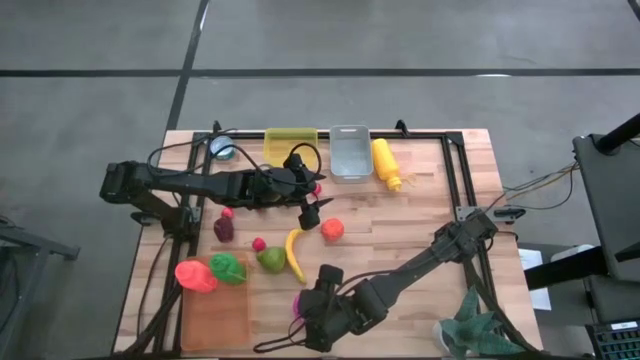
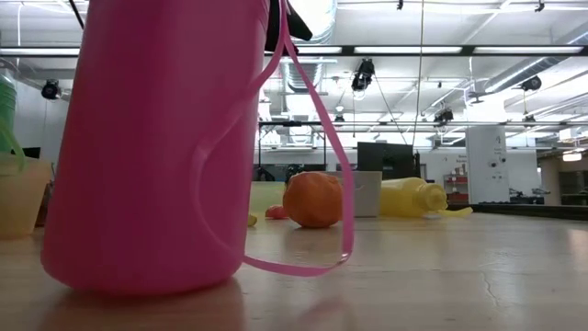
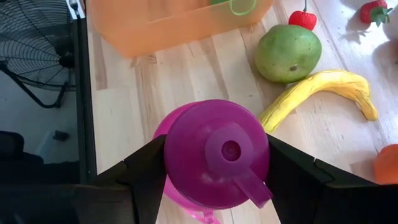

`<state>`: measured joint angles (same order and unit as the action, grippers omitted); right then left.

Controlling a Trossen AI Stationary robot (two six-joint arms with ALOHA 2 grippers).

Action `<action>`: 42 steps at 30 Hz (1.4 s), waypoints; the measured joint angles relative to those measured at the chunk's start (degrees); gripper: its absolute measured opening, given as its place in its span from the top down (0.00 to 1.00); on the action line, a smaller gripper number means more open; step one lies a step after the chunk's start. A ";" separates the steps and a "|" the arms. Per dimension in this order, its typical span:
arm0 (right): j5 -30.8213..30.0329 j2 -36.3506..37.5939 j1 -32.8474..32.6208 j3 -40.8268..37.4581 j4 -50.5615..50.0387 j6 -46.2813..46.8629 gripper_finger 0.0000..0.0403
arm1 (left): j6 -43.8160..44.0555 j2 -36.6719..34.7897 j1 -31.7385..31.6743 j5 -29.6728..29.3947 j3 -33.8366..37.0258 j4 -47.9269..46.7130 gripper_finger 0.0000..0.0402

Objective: Pick & Place Food Item
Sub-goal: Put the pink tumbler into the orange bin

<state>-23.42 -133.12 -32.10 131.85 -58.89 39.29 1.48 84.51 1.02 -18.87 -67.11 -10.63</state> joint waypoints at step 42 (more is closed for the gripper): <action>0.13 0.50 0.50 -0.05 0.81 0.60 0.38 | 0.20 0.00 0.00 0.00 0.04 0.00 0.24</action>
<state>-23.30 -132.62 -31.59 131.80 -58.08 39.89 1.67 84.51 1.02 -18.87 -67.07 -10.63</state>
